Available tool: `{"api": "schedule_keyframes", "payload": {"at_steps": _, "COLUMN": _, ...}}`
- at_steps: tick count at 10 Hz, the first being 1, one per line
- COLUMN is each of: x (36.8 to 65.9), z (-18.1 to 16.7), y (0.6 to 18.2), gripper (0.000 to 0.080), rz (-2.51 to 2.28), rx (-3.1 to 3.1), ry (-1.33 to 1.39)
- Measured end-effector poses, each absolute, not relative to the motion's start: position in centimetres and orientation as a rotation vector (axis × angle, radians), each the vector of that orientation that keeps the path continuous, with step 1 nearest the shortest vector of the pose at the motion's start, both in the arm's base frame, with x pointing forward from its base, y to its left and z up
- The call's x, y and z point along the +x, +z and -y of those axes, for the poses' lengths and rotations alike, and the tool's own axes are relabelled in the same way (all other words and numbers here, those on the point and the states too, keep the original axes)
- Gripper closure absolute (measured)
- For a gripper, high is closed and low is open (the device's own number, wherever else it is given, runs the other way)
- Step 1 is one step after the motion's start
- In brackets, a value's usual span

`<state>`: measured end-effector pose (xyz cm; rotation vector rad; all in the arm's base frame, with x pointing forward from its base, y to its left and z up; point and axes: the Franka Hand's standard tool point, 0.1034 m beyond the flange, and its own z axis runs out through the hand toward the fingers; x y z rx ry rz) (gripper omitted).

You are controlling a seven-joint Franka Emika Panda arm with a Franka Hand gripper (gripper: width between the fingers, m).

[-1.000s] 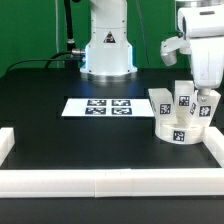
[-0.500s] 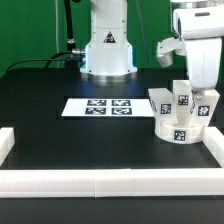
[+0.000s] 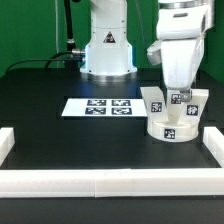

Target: Assemble stool

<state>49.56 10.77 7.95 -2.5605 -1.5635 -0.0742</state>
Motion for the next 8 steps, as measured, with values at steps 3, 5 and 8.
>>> {"api": "schedule_keyframes", "payload": {"at_steps": 3, "x": 49.72, "z": -10.71, "y": 7.99, "gripper": 0.0463, "rz": 1.302, "rx": -2.700, "ry": -0.068}}
{"api": "schedule_keyframes", "payload": {"at_steps": 5, "x": 49.81, "z": -10.69, "y": 8.07, "gripper": 0.0463, "rz": 1.136, "rx": -2.772, "ry": -0.062}}
{"api": "schedule_keyframes", "payload": {"at_steps": 8, "x": 49.67, "z": -10.25, "y": 8.11, "gripper": 0.0463, "rz": 0.880, "rx": -2.855, "ry": -0.077}}
